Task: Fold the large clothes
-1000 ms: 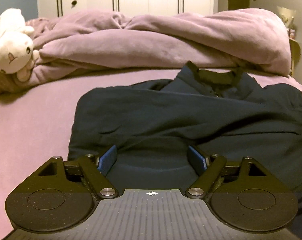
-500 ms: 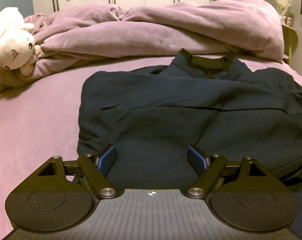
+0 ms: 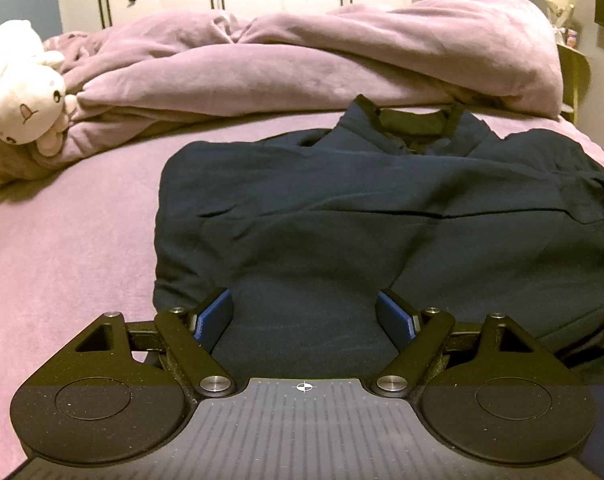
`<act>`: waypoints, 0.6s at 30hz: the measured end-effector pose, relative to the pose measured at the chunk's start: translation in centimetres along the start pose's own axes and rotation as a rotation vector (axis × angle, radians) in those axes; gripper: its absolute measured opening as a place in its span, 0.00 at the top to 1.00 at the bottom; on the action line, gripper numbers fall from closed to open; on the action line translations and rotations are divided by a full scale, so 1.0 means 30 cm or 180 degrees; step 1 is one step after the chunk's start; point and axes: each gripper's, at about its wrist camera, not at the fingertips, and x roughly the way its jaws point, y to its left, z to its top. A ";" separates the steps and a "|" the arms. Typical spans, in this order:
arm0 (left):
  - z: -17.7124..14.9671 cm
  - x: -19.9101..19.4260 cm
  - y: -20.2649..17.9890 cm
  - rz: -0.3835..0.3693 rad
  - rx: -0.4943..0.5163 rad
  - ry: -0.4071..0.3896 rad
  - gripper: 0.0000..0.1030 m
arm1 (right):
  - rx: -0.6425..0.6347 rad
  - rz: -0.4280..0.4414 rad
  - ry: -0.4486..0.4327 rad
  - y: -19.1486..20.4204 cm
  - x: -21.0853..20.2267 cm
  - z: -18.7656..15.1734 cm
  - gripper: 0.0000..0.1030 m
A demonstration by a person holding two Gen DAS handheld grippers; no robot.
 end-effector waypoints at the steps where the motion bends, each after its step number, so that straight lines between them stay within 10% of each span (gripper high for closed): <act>1: -0.002 0.000 0.001 -0.0010 0.0009 -0.0009 0.18 | 0.0013 0.0018 0.0002 -0.002 -0.003 -0.005 0.88; 18: 0.023 -0.017 -0.007 0.0074 0.0118 0.0193 0.17 | -0.0142 -0.0089 0.0178 0.031 0.009 0.023 0.88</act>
